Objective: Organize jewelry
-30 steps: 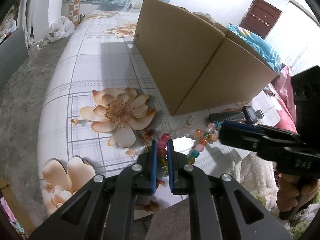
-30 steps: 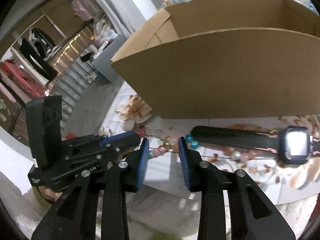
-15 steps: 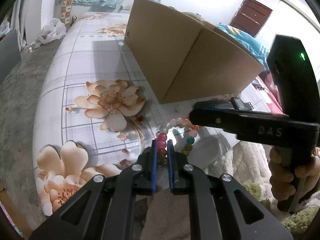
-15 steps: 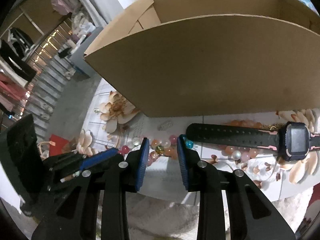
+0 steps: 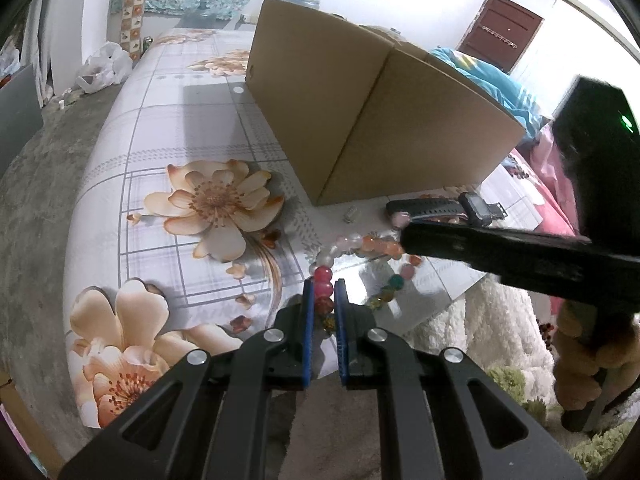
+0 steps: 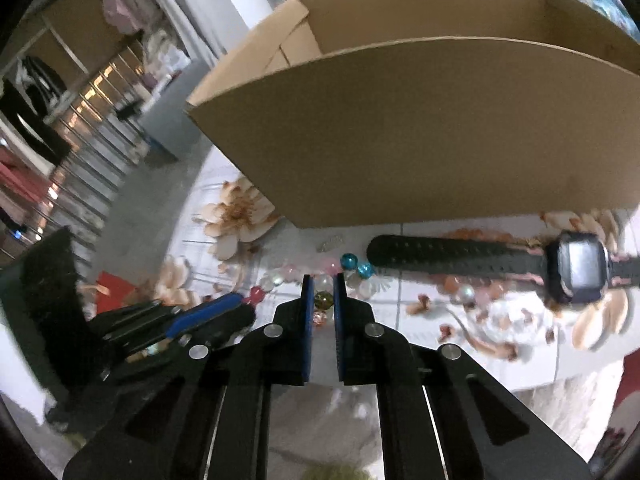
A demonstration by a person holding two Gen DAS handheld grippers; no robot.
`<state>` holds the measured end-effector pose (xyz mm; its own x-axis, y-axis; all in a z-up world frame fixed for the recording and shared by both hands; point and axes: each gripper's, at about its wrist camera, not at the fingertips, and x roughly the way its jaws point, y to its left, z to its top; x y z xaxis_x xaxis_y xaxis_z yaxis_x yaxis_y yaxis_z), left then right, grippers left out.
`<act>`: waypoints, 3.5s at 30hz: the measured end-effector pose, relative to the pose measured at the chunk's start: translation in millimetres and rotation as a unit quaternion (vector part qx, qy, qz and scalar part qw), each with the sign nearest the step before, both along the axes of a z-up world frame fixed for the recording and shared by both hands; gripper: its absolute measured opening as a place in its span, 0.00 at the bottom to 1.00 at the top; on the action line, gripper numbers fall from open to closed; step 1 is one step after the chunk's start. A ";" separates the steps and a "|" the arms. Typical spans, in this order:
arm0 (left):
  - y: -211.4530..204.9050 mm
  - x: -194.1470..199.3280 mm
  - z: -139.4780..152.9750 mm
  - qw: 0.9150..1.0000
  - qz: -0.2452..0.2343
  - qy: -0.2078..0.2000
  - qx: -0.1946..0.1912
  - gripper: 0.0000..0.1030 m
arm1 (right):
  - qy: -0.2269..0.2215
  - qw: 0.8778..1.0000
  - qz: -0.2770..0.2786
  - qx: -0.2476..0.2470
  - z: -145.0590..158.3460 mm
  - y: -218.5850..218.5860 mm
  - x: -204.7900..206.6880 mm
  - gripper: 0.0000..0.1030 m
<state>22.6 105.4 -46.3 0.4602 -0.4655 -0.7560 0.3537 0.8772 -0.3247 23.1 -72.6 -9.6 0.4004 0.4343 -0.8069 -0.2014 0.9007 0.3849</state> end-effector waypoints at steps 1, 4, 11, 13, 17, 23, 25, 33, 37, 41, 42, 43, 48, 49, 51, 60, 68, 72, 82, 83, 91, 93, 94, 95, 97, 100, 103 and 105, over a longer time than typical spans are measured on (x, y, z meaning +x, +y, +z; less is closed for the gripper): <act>-0.3 0.4 0.0 1.000 0.001 0.000 0.000 0.09 | 0.002 1.000 -0.003 0.008 -0.1 -3.9 -4.5 0.07; -2.2 2.0 0.0 1.000 0.002 0.002 0.000 0.09 | 0.028 0.999 -0.014 0.023 -7.9 -13.0 -9.8 0.07; -5.4 4.1 0.5 1.000 0.006 0.002 0.014 0.09 | 0.060 0.995 -0.047 0.067 -8.6 -32.5 -14.5 0.15; -5.6 4.9 0.5 1.000 0.008 0.001 0.017 0.09 | 0.060 0.994 -0.051 0.074 -3.8 -40.9 -13.1 0.23; -7.5 5.2 0.6 1.000 0.011 0.000 0.025 0.09 | 0.054 0.995 -0.043 0.068 -4.1 -39.7 -6.9 0.24; -11.1 4.4 0.8 0.999 0.017 -0.008 0.037 0.09 | 0.032 0.999 -0.024 0.009 -9.4 -17.3 1.6 0.09; -13.6 3.3 2.1 0.999 0.018 -0.016 0.048 0.09 | 0.029 0.999 -0.022 0.005 -10.2 -17.0 1.8 0.07; -11.3 -2.9 42.6 0.999 0.013 -0.046 0.026 0.09 | 0.000 0.998 -0.018 0.056 16.9 -38.5 -11.0 0.07; -14.2 -6.4 77.9 0.998 0.000 -0.071 0.000 0.09 | -0.020 0.996 -0.012 0.081 41.8 -47.9 -14.1 0.07; -20.5 0.9 124.1 0.994 -0.016 -0.102 -0.030 0.09 | -0.061 0.993 0.001 0.104 84.5 -60.3 -6.1 0.07; -22.7 4.6 131.7 0.994 -0.019 -0.106 -0.035 0.09 | -0.068 0.992 0.004 0.108 89.9 -60.9 -2.7 0.07; -25.8 12.9 144.2 0.993 -0.020 -0.114 -0.037 0.09 | -0.081 0.990 0.010 0.113 102.7 -64.9 5.1 0.07; -46.0 64.9 175.9 0.992 -0.017 -0.128 -0.012 0.09 | -0.084 0.988 0.037 0.124 131.5 -76.7 72.3 0.07; -51.2 81.5 176.0 0.992 -0.015 -0.122 -0.006 0.09 | -0.075 0.988 0.043 0.127 129.0 -76.3 87.2 0.07; -60.1 113.0 168.8 0.995 -0.011 -0.094 0.010 0.09 | -0.040 0.990 0.050 0.123 118.8 -76.6 128.6 0.07; -91.0 211.4 105.4 0.995 0.001 0.001 0.104 0.09 | 0.101 0.990 0.068 0.071 50.1 -60.6 249.5 0.07; -84.6 220.3 101.3 0.993 0.018 0.001 0.119 0.27 | 0.100 0.990 0.066 0.072 46.3 -72.9 259.9 0.15; -73.3 209.8 118.3 0.993 0.035 -0.028 0.105 0.42 | 0.080 0.993 0.052 0.076 59.5 -86.7 259.7 0.16; -44.3 153.7 154.3 0.991 0.060 -0.095 0.075 0.74 | -0.024 0.996 0.007 0.083 118.1 -132.6 201.6 0.30; -40.6 147.2 156.6 0.990 0.063 -0.100 0.073 0.76 | -0.038 0.995 0.000 0.088 124.6 -142.4 188.0 0.32; -5.8 78.9 144.9 0.988 0.084 -0.119 0.043 0.85 | -0.096 0.986 -0.043 0.128 137.9 -196.2 89.1 0.47; 1.0 63.7 134.7 0.989 0.088 -0.114 0.037 0.87 | -0.095 0.984 -0.060 0.136 129.1 -207.7 64.6 0.50; 4.2 56.7 128.2 0.990 0.088 -0.109 0.033 0.88 | -0.092 0.984 -0.067 0.136 125.3 -210.7 57.5 0.51; 6.5 49.6 121.4 0.991 0.086 -0.104 0.029 0.89 | -0.087 0.984 -0.079 0.136 117.4 -213.8 48.4 0.51; 9.9 36.7 105.8 0.992 0.080 -0.090 0.027 0.89 | -0.074 0.983 -0.100 0.136 102.3 -218.9 36.4 0.52; 3.9 20.2 71.7 0.995 0.069 -0.058 0.053 0.90 | -0.048 0.984 -0.131 0.108 76.0 -219.9 16.7 0.52; -8.3 15.5 40.7 0.995 0.059 -0.021 0.072 0.90 | -0.028 0.986 -0.151 0.065 54.9 -217.2 9.5 0.52; -19.1 16.4 26.9 0.996 0.048 -0.003 0.078 0.90 | -0.017 0.986 -0.160 0.051 45.0 -215.4 8.2 0.52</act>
